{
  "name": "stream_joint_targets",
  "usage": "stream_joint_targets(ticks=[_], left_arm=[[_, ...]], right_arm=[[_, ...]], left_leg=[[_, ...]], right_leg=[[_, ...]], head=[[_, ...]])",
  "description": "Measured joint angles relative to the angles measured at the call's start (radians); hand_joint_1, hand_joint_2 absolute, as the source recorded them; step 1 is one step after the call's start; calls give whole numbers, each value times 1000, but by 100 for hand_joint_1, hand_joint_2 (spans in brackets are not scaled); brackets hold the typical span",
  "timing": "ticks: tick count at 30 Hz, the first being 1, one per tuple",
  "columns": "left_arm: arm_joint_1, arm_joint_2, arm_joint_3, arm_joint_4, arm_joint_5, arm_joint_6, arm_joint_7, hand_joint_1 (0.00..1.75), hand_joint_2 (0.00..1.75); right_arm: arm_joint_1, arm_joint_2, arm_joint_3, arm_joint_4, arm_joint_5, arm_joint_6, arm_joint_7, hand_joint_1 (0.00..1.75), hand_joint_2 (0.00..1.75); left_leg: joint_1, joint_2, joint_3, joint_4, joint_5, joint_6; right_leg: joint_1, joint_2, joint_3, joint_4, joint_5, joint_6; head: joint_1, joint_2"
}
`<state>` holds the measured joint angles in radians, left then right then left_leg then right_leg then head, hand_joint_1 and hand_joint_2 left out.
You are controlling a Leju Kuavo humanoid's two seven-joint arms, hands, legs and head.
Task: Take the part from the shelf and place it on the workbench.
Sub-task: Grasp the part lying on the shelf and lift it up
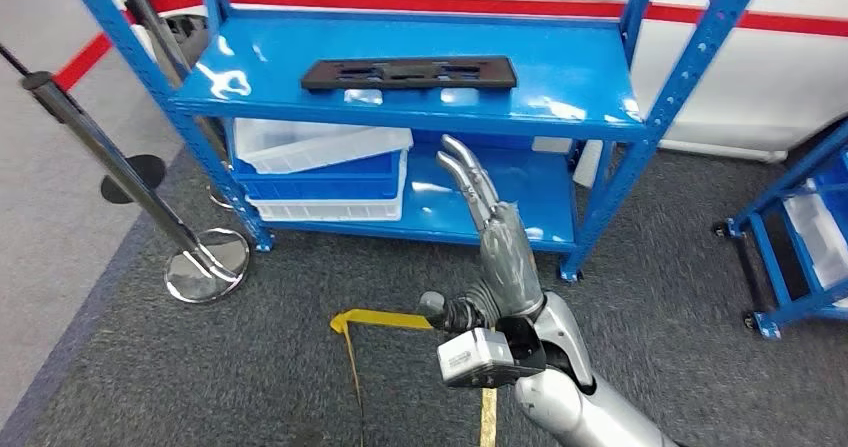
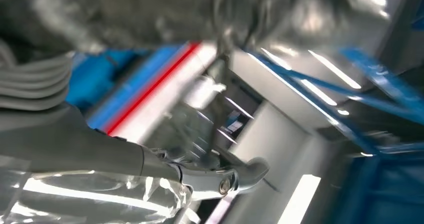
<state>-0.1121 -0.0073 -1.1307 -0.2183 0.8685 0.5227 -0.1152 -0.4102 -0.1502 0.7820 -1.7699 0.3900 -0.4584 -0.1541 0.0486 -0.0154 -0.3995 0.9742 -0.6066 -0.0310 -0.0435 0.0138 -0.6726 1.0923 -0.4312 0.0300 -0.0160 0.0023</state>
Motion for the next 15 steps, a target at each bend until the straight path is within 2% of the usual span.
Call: stream_joint_targets(ticks=[1,2,3,4,6,7,8,9,10,11,12,13,14,15], left_arm=[[0,0,0,0,-1,0,0,0,0],[0,-1,0,0,-3,0,1,0,0],[-1,-1,0,0,-6,-1,2,0,0],[-3,-1,0,0,-10,-2,3,0,0],[-7,-1,0,0,-17,-3,6,0,0],[-6,-1,0,0,-19,-4,7,0,0],[-4,-1,0,0,-20,-5,8,0,0],[-2,-1,0,0,-21,-5,10,0,0],[-1,-1,0,0,-22,-5,11,0,0],[0,0,0,0,-23,-4,12,0,0],[0,2,0,1,-23,-4,13,0,0],[-2,3,0,1,-24,-4,13,0,0],[-3,4,0,2,-24,-4,13,0,0],[-4,4,0,2,-25,-4,12,0,0]], right_arm=[[1,1,0,1,-1,-2,-1,0,87],[1,1,0,2,-2,-5,-2,0,131],[0,2,0,2,-3,-6,-5,0,175],[0,2,0,2,-5,-6,-9,0,175],[1,2,0,2,-9,-6,-17,0,175],[3,2,0,2,-11,-6,-19,0,175],[4,2,0,2,-13,-4,-20,0,175],[6,2,0,2,-15,-2,-20,0,175],[7,2,0,2,-16,0,-20,0,175],[7,2,0,1,-17,2,-20,0,175],[7,2,0,1,-17,4,-20,0,175],[7,2,0,0,-17,5,-20,0,175],[8,1,0,0,-17,6,-21,0,175],[8,1,0,0,-18,6,-21,0,175]], left_leg=[[1,1,0,0,-2,-3],[2,3,-3,12,-8,-4],[2,5,-18,45,-22,-3],[1,8,-48,101,-42,-1],[-7,10,-148,254,-86,6],[-12,10,-196,313,-90,11],[-17,10,-230,339,-74,19],[-22,10,-246,327,-37,29],[-30,10,-244,281,14,42],[-38,9,-234,221,65,58],[-46,10,-221,168,104,73],[-52,10,-209,128,124,85],[-56,10,-201,102,128,89],[-55,10,-196,88,125,74]], right_leg=[[1,2,-2,5,-4,-12],[2,2,1,6,-9,-20],[3,2,6,4,-13,-26],[5,1,12,2,-16,-32],[11,-1,20,-1,-20,-38],[16,-1,23,-3,-22,-41],[20,1,28,-3,-26,-45],[26,3,35,-4,-29,-48],[31,5,44,-5,-33,-50],[34,7,52,-7,-36,-51],[38,8,58,-10,-38,-50],[39,8,61,-13,-38,-48],[40,8,60,-14,-38,-45],[42,7,58,-14,-38,-46]], head=[[-6,0],[-8,0],[-8,0],[-9,0],[-10,0],[-10,0],[-10,0],[-10,0],[-11,0],[-10,0],[-8,0],[-6,0],[-6,0],[-5,0]])
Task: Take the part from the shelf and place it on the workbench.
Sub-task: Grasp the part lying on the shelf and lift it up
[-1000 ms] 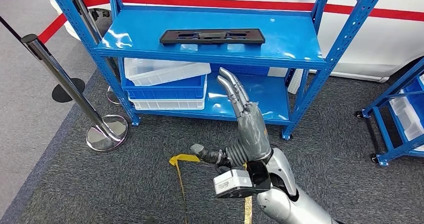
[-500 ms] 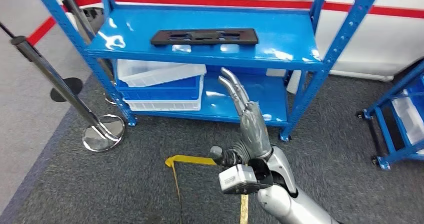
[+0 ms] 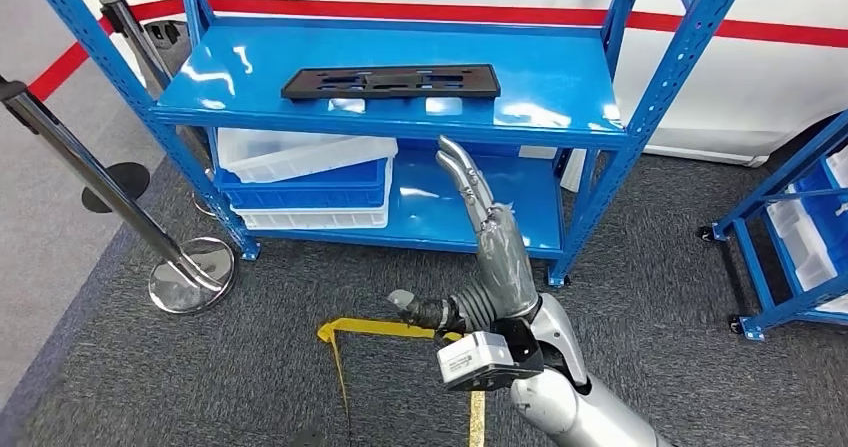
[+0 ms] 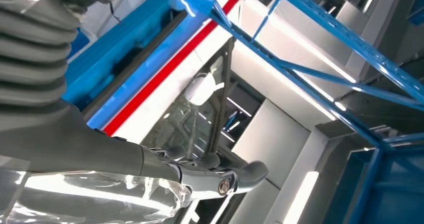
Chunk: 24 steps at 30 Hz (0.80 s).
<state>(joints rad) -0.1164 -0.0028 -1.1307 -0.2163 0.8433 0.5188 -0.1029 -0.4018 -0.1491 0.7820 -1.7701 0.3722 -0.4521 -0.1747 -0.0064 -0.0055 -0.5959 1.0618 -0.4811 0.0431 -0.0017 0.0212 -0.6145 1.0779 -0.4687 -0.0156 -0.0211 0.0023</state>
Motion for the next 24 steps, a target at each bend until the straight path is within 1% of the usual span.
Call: stream_joint_targets(ticks=[1,2,3,5,9,14,16,17,18,19,20,21,22,23,24], left_arm=[[0,-1,0,0,-2,0,-2,0,0],[2,-2,0,0,-5,-1,-4,0,0],[3,-2,0,0,-8,-2,-6,0,0],[5,1,0,0,-13,-2,-8,0,0],[4,2,-1,0,-18,-5,-8,0,0],[4,3,-1,0,-25,-8,-6,0,0],[4,4,-1,0,-27,-8,-6,0,0],[3,4,-1,0,-27,-8,-6,0,0],[3,4,-2,0,-27,-9,-6,0,0],[3,4,-2,0,-28,-9,-6,0,0],[4,4,-2,0,-28,-9,-6,0,0],[4,4,-2,0,-29,-9,-6,0,0],[4,4,-2,0,-29,-9,-6,0,0],[5,4,-2,0,-29,-9,-7,0,0],[5,4,-2,0,-29,-9,-8,0,0]], right_arm=[[1,0,0,0,-1,0,0,0,175],[2,-1,0,0,-1,0,-1,0,175],[2,-1,0,0,-3,0,-1,0,175],[4,-1,0,0,-6,-2,-4,0,175],[9,-1,0,-5,-9,-8,-11,0,175],[17,-1,0,-10,-21,-13,-19,0,175],[18,-1,-1,-14,-23,-15,-20,0,175],[19,-1,-1,-16,-25,-16,-22,0,175],[20,-1,-2,-18,-27,-17,-23,0,175],[21,-1,-2,-19,-28,-18,-25,0,175],[23,-1,-2,-19,-29,-18,-26,0,175],[26,-1,-2,-19,-31,-18,-27,0,175],[29,-1,-2,-19,-32,-18,-29,0,175],[31,-1,-2,-19,-32,-18,-30,0,175],[32,-1,-2,-19,-33,-18,-31,0,175]], left_leg=[[1,-1,4,-11,-3,-16],[3,-2,5,-17,-4,-28],[4,-2,4,-17,-4,-38],[2,-3,5,-17,-3,-30],[2,-3,4,-16,-2,-21],[-1,-3,3,-16,0,-7],[2,-2,7,-27,6,2],[5,-1,12,-34,9,7],[7,0,16,-41,13,12],[8,1,19,-44,14,14],[9,1,20,-45,14,15],[9,2,20,-45,14,15],[9,2,20,-45,13,14],[9,1,22,-43,11,13],[9,1,24,-42,9,11]], right_leg=[[-1,-2,-2,-1,1,-1],[0,-3,-2,-2,1,-4],[1,-5,-1,-5,3,-5],[0,-6,3,-11,6,0],[-2,-5,8,-23,13,11],[-7,-5,13,-35,20,24],[-6,-5,13,-34,17,31],[-6,-6,6,-19,7,34],[-6,-7,-9,14,-13,37],[-8,-9,-35,68,-41,38],[-9,-10,-68,134,-69,39],[-10,-11,-99,193,-88,40],[-10,-11,-119,227,-91,40],[-11,-11,-120,221,-74,39],[-12,-12,-101,178,-41,38]], head=[[-2,0],[-3,0],[-2,0],[-2,0],[-2,0],[-3,0],[-3,0],[-1,0],[0,0],[1,0],[2,0],[2,0],[2,0],[2,0],[2,0]])
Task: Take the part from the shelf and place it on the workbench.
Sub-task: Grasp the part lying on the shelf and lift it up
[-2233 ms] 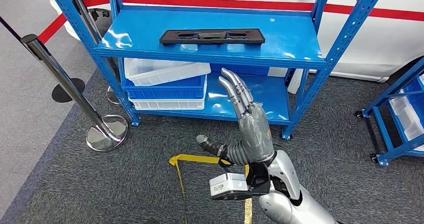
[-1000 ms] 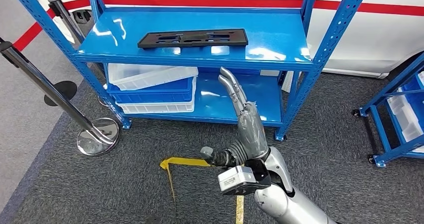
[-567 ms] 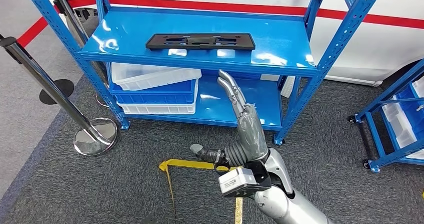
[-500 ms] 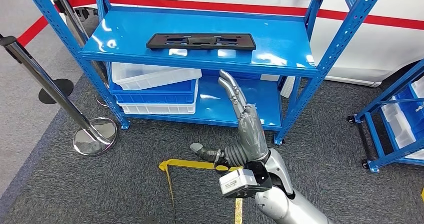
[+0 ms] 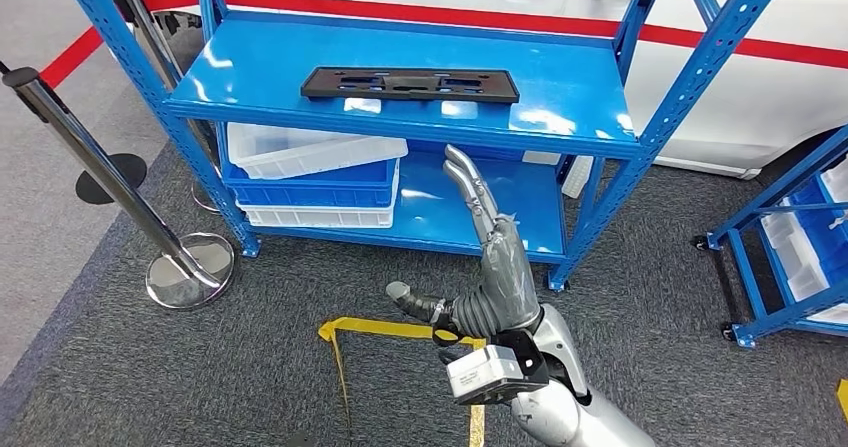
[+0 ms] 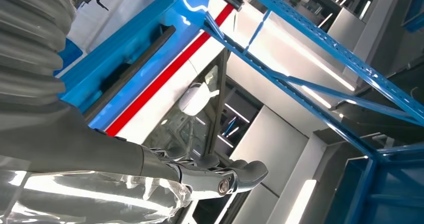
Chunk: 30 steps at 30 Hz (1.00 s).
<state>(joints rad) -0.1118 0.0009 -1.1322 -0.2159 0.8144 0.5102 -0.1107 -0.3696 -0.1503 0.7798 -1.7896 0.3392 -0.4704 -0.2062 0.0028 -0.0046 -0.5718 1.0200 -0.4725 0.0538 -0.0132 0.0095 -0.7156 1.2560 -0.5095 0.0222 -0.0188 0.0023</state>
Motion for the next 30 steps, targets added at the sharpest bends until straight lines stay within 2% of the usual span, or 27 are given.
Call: stream_joint_targets(ticks=[2,3,4,7,8,10,12,13,14,15,17,18,19,22,24,25,27,28,29,30], left_arm=[[0,0,0,0,0,1,-2,0,0],[-1,0,0,0,0,1,-3,0,0],[-1,0,0,0,0,2,-3,0,0],[-2,0,0,0,0,2,-3,0,0],[-2,0,0,0,0,2,-3,0,0],[-3,0,0,0,0,2,-3,0,0],[-2,0,-1,0,0,2,-3,0,0],[-1,0,-1,0,0,2,-3,0,0],[0,0,-1,0,0,2,-3,0,0],[0,0,-1,0,0,2,-3,0,0],[-1,0,-1,0,0,2,-3,0,0],[-2,1,-1,0,0,2,-3,0,0],[-3,1,-1,0,0,2,-3,0,0],[-2,1,-2,0,2,1,-3,0,0],[-1,1,-2,0,7,-4,-4,0,0],[-2,1,-2,0,11,-7,-4,0,0],[-2,1,-2,0,17,-13,-4,0,0],[-2,1,-2,0,19,-15,-4,0,0],[-1,1,-2,0,20,-17,-3,0,0],[0,1,-2,0,20,-18,-3,0,0]], right_arm=[[0,0,-1,0,-1,0,-2,0,175],[0,0,-1,-1,-2,0,-2,0,175],[1,0,-1,-1,-2,-1,-2,0,175],[3,0,-1,-3,-3,-2,-3,0,175],[3,0,-1,-3,-3,-2,-3,0,175],[3,0,-2,-4,-3,-2,-3,0,175],[4,0,-2,-4,-3,-1,-3,0,175],[5,0,-2,-4,-3,-1,-3,0,175],[5,0,-2,-4,-3,-1,-3,0,175],[6,0,-2,-4,-3,-1,-3,0,175],[6,0,-2,-5,-3,-1,-3,0,87],[6,0,-2,-5,-3,-1,-3,0,44],[6,0,-2,-5,-3,-1,-3,0,0],[6,0,-2,-5,-4,-2,-2,0,0],[5,0,-2,-6,-6,-2,-3,0,0],[6,0,-2,-6,-9,-2,-3,0,0],[8,0,-2,-5,-14,-2,-3,0,0],[10,0,-2,-5,-15,-2,-3,0,0],[11,0,-2,-5,-16,-2,-3,0,0],[12,0,-2,-5,-16,-2,-3,0,0]], left_leg=[[-1,-1,5,4,-8,-7],[-2,-1,5,6,-10,-12],[-3,-1,5,6,-12,-17],[-2,0,5,5,-15,-35],[-1,0,0,17,-25,-41],[1,0,-38,101,-74,-51],[1,0,-103,230,-126,-56],[2,0,-127,271,-132,-56],[1,0,-134,277,-119,-55],[1,0,-123,243,-88,-52],[-1,0,-65,109,-16,-40],[-3,0,-40,51,5,-35],[-5,-1,-25,16,14,-30],[-6,-1,-17,-6,17,-22],[1,0,-11,-17,23,-14],[4,1,-8,-21,25,-11],[3,1,-8,-21,24,-8],[3,1,-8,-21,24,-8],[4,1,-8,-20,23,-9],[4,1,-7,-18,22,-10]], right_leg=[[1,-1,63,-133,59,-5],[2,-1,86,-181,73,-9],[4,0,98,-206,74,-13],[6,2,103,-215,73,-29],[5,2,106,-219,74,-35],[3,-1,109,-224,75,-45],[5,-2,109,-224,74,-50],[6,-2,110,-224,73,-50],[7,-1,111,-223,73,-51],[9,0,113,-223,72,-51],[11,2,117,-223,70,-51],[12,3,117,-222,69,-48],[13,3,116,-222,69,-45],[13,3,113,-223,69,-30],[14,2,99,-188,43,-20],[12,1,78,-141,16,-15],[8,0,17,-10,-45,-8],[5,0,-6,37,-58,-5],[3,-1,-13,50,-52,-3],[1,-1,-1,23,-27,-3]], head=[[0,0],[0,0],[-1,0],[-2,0],[-3,0],[-7,0],[-9,0],[-9,0],[-9,0],[-9,0],[-9,0],[-8,0],[-8,0],[-8,0],[-6,0],[-5,0],[-3,0],[-3,0],[-3,0],[-2,0]])
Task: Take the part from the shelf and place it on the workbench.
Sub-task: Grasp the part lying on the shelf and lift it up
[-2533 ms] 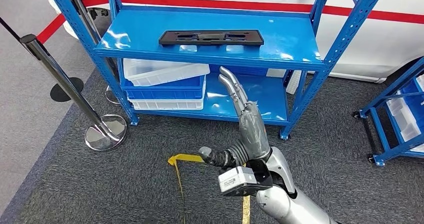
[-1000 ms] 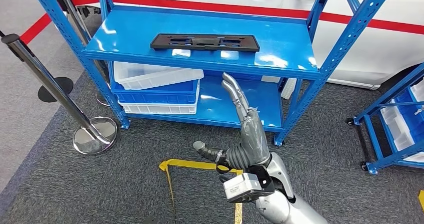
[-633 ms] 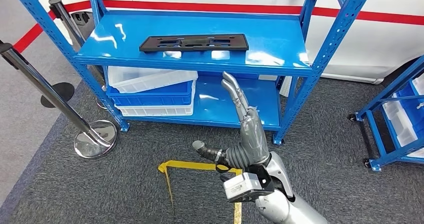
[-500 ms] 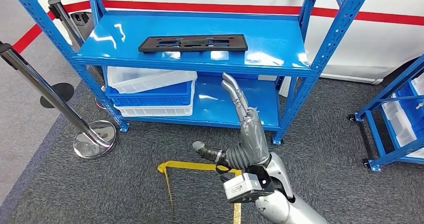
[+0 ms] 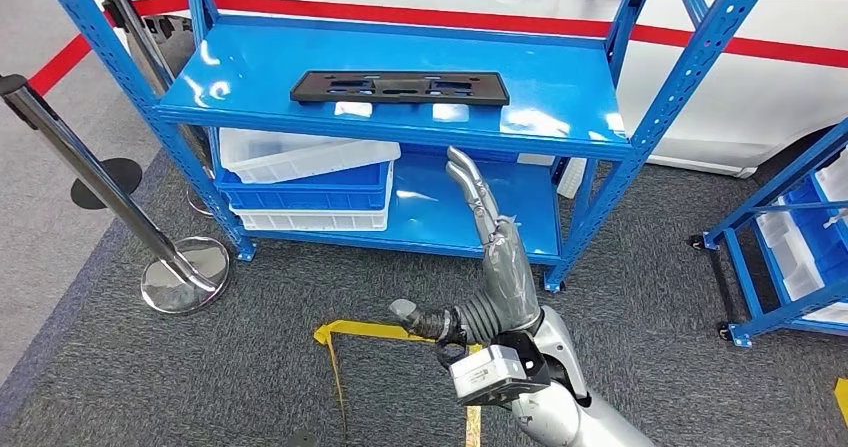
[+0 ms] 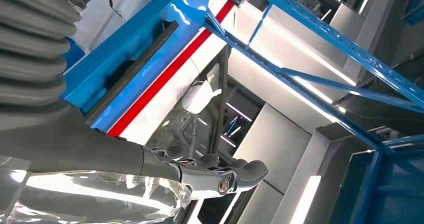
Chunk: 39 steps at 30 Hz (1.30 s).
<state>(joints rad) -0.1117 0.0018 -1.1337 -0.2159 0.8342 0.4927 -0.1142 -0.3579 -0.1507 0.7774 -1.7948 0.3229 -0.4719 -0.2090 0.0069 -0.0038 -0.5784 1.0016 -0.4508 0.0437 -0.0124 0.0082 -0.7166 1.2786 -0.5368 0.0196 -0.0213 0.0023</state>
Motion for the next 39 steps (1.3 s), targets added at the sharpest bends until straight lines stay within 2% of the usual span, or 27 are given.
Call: stream_joint_targets(ticks=[2,3,4,7,9,10,12,13,14,15,16,18,19,20,22,24,25,27,28,29,30,31,32,34,35,38,39], left_arm=[[0,0,0,0,0,-1,0,0,0],[0,0,0,0,0,-1,0,0,0],[-1,0,0,0,0,-1,0,0,0],[0,0,0,0,0,-1,0,0,0],[-1,0,0,0,0,-1,0,0,0],[-1,0,0,0,0,-1,0,0,0],[-1,0,0,0,0,-1,0,0,0],[1,-1,0,0,0,-1,0,0,0],[1,-1,0,0,0,-1,0,0,0],[2,-1,0,0,0,-1,0,0,0],[2,-1,0,0,0,-1,0,0,0],[0,0,0,0,0,-1,0,0,0],[-2,0,0,0,0,-1,-1,0,0],[-3,0,0,0,-1,-1,-1,0,0],[-3,0,0,0,-1,-1,-2,0,0],[-1,0,0,0,-1,-1,-3,0,0],[-1,0,0,0,-1,-1,-3,0,0],[-3,-1,0,0,-2,-1,-4,0,0],[-3,-1,0,0,-2,-1,-4,0,0],[-2,-1,0,0,-2,-1,-5,0,0],[-1,-1,0,0,-2,-1,-5,0,0],[-1,-1,0,0,-2,-1,-5,0,0],[-1,-1,0,0,-2,-1,-6,0,0],[-1,-1,0,0,-2,-1,-6,0,0],[-2,-1,0,0,-2,-2,-6,0,0],[-2,-1,0,0,-1,-3,-6,0,0],[-2,-1,0,0,-1,-4,-7,0,0]], right_arm=[[0,0,0,0,0,0,0,0,0],[-1,0,0,0,0,0,0,0,0],[-1,0,0,0,0,0,0,0,0],[0,0,0,0,0,0,-1,0,0],[-1,0,0,0,-1,0,-1,0,0],[-1,1,0,0,-1,0,-1,0,0],[-1,1,0,0,-1,0,-1,0,0],[-1,1,0,0,-1,0,-1,0,0],[-1,1,0,0,-1,0,-1,0,0],[0,1,0,0,-1,1,-1,0,0],[0,1,0,0,-1,1,-1,0,0],[-1,1,0,0,-1,1,-1,0,0],[-1,1,0,0,-1,1,-1,0,0],[-1,1,0,0,-1,1,-1,0,0],[-1,1,0,0,-2,1,-1,0,0],[-2,1,0,0,-3,1,-1,0,0],[-2,0,0,0,-3,1,-1,0,0],[-2,0,0,0,-4,1,-1,0,0],[-1,0,0,0,-5,1,-1,0,0],[0,0,0,0,-6,1,-1,0,0],[0,0,0,0,-8,1,-1,0,0],[1,0,0,0,-10,1,-1,0,0],[0,0,0,0,-11,1,-1,0,0],[0,0,0,0,-13,1,-1,0,0],[0,0,0,0,-14,2,-1,0,0],[1,0,0,0,-15,2,-2,0,0],[1,0,0,0,-18,2,-2,0,0]], left_leg=[[1,-1,3,5,-5,-5],[-1,-2,2,9,-8,-9],[-2,-3,1,12,-10,-13],[-3,-2,-4,12,-11,-29],[0,-2,-15,40,-33,-39],[1,-1,-34,82,-58,-44],[3,-1,-94,213,-120,-50],[3,-1,-122,270,-138,-52],[3,-1,-136,297,-139,-52],[3,-1,-132,285,-119,-51],[3,-1,-111,236,-85,-49],[1,-1,-47,99,-23,-39],[-1,-2,-25,52,-10,-35],[-4,-2,-13,27,-8,-30],[-4,-3,-10,17,-10,-23],[1,-2,-5,8,-5,-14],[4,-2,-2,3,-3,-10],[4,-1,0,2,-4,-5],[4,0,0,3,-4,-4],[4,0,1,3,-5,-3],[4,0,2,4,-7,-4],[4,-1,4,5,-9,-5],[5,-2,7,7,-12,-7],[1,-3,6,14,-19,-14],[0,-3,4,17,-21,-19],[0,-2,1,18,-24,-33],[1,-1,-4,30,-33,-38]], right_leg=[[-3,-2,66,-132,65,-2],[-1,-2,96,-191,85,-5],[0,-2,113,-228,93,-9],[4,1,118,-245,93,-24],[2,0,121,-251,97,-36],[0,-1,122,-254,98,-41],[2,-3,122,-254,97,-47],[3,-3,122,-253,97,-48],[4,-3,122,-252,96,-49],[4,-2,122,-250,95,-50],[4,-1,123,-249,93,-49],[6,2,124,-245,90,-45],[8,2,123,-245,89,-41],[9,3,122,-244,89,-37],[11,3,122,-247,90,-26],[10,2,115,-227,74,-15],[10,1,102,-195,53,-10],[7,0,45,-76,-7,-4],[6,0,15,-16,-28,-2],[5,-1,-5,21,-33,-1],[3,-1,-7,21,-19,0],[1,-1,11,-20,13,-1],[0,-2,42,-86,50,-2],[2,-3,97,-202,91,-9],[3,-3,109,-229,94,-12],[4,0,111,-241,92,-27],[3,0,114,-245,93,-33]], head=[[0,0],[0,0],[-1,0],[-2,0],[-4,0],[-5,0],[-8,0],[-8,0],[-8,0],[-8,0],[-8,0],[-8,0],[-7,0],[-7,0],[-7,0],[-5,0],[-3,0],[-1,0],[-1,0],[-1,0],[-1,0],[-1,0],[-1,0],[-1,0],[-2,0],[-3,0],[-4,0]])
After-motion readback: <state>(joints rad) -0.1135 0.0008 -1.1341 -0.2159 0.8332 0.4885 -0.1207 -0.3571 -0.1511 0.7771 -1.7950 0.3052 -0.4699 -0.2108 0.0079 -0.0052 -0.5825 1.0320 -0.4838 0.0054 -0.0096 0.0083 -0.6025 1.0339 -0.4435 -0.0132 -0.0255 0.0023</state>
